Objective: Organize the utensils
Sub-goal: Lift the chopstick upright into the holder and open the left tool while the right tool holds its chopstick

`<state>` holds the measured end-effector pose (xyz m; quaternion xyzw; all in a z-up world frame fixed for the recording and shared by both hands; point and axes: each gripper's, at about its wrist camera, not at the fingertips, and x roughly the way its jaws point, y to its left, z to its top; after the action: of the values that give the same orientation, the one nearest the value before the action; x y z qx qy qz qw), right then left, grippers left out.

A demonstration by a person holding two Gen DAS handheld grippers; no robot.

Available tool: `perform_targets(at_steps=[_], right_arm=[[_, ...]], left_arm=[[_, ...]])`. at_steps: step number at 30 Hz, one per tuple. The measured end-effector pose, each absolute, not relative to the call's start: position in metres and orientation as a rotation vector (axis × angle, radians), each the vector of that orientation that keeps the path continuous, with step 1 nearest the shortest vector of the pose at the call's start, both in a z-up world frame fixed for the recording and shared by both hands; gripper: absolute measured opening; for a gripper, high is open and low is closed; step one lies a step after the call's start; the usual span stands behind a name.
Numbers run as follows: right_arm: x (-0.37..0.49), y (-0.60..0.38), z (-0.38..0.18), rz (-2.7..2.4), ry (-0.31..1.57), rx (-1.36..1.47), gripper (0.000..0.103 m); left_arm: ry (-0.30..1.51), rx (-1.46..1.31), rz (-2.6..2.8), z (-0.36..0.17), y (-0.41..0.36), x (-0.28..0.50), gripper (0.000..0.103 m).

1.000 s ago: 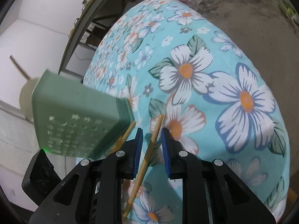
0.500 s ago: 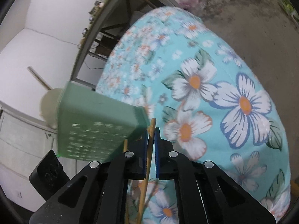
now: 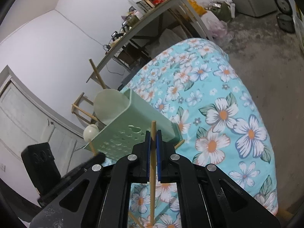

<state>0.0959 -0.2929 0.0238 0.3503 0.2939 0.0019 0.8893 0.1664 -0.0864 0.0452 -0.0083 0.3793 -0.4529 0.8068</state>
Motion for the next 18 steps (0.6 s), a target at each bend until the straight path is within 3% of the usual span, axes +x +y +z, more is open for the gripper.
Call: perform_targets(at_steps=[11, 18], right_arm=[[0.095, -0.290, 0.031, 0.025, 0.593, 0.713, 0.004], [0.095, -0.293, 0.034, 0.026, 0.584, 0.718, 0.004]], left_arm=[[0.642, -0.149, -0.967, 0.115, -0.041, 0.160, 0.006], [0.393, -0.210, -0.938, 0.192, -0.026, 0.160, 0.006]])
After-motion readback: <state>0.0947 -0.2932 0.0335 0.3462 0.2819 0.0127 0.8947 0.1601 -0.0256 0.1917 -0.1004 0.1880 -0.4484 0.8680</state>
